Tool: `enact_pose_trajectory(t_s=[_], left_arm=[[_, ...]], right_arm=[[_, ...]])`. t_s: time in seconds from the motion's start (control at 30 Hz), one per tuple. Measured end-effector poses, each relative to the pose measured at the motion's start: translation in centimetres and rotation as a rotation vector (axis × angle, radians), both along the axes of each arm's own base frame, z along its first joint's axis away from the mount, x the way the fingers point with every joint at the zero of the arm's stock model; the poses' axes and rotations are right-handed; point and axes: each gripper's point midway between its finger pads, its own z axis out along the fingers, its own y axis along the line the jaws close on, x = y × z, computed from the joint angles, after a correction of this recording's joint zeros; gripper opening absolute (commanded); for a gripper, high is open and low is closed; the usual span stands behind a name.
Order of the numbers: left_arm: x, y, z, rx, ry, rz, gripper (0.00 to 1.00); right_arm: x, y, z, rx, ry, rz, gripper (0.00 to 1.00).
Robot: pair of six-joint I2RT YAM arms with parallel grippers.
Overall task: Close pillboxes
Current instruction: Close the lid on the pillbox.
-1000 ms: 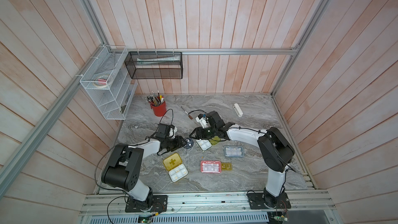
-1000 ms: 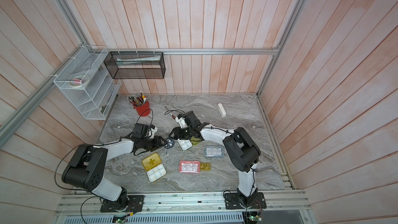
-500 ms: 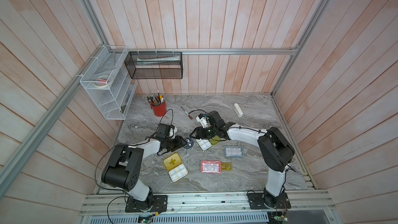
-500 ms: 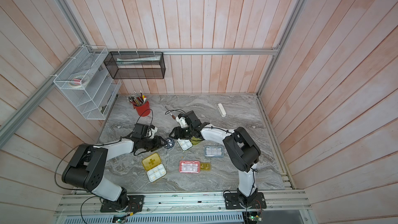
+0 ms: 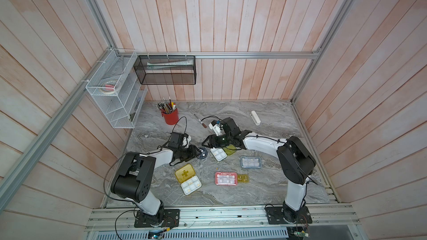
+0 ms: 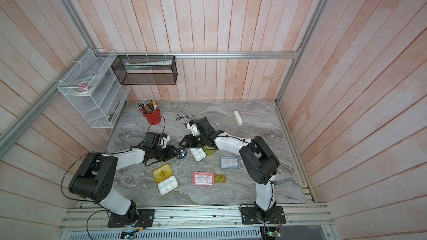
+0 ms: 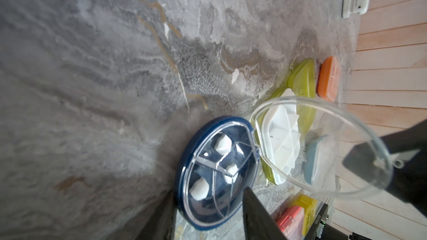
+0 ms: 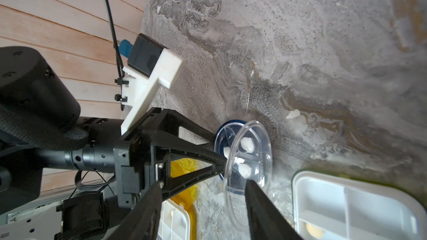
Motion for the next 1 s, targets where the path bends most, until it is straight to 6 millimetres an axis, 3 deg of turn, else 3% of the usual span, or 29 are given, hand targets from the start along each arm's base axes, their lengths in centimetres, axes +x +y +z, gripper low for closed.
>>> enact_pose_trajectory(t_s=[0.3,0.67,1.0], left_arm=[[0.0,-0.5,0.0,-0.007,-0.001,-0.009,0.47],[-0.4,-0.3,0.1,0.009,0.009,-0.010,0.47],[-0.1,1.3,4.1,0.020,-0.079,0.038,0.47]], right_arm=[[-0.9,1.4,-0.6,0.026,0.028,0.026,0.59],[-0.9,1.6,-0.9,0.033,0.027,0.028,0.59],[-0.8,1.7,-0.7,0.042,0.024,0.026,0.59]])
